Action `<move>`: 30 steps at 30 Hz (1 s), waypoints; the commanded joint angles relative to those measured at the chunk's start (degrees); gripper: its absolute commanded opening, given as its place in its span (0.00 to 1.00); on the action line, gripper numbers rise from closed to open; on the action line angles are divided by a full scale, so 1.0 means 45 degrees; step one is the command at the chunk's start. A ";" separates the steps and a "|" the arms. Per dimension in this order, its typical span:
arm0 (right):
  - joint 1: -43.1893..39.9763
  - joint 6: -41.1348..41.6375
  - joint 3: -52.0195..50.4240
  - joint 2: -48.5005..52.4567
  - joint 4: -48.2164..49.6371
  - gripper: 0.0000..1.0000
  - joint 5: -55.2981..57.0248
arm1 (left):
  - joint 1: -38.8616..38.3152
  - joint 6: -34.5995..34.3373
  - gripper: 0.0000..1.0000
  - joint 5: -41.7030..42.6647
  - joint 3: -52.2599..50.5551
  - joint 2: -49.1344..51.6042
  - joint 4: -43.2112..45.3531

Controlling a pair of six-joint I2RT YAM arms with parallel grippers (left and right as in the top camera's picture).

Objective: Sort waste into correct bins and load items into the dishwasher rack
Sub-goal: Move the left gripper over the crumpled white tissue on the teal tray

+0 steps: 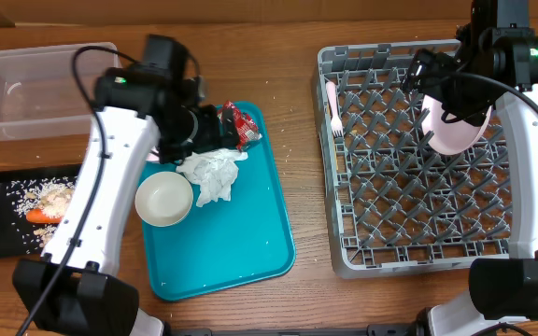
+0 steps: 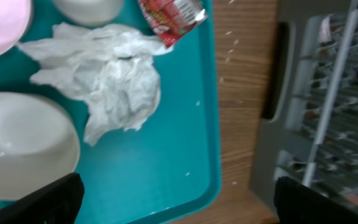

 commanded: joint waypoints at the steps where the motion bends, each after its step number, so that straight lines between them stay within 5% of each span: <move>1: -0.0024 0.0073 0.0112 -0.0058 0.0044 1.00 -0.0112 | -0.0437 -0.1724 1.00 -0.3784 0.0151 -0.0287 -0.0840; 6: -0.0024 0.0073 0.0112 -0.0058 0.0049 1.00 -0.0112 | -0.0117 -0.2929 1.00 -0.5610 0.0151 -0.0287 -0.2011; 15: -0.0024 0.0073 0.0112 -0.0058 0.0049 1.00 -0.0112 | -0.0350 -0.1302 1.00 -0.3211 -0.0374 -0.0287 -0.1345; 30: -0.0024 0.0073 0.0112 -0.0058 0.0049 1.00 -0.0112 | -0.0840 -0.1530 1.00 -0.3133 -0.3565 -0.0287 0.0427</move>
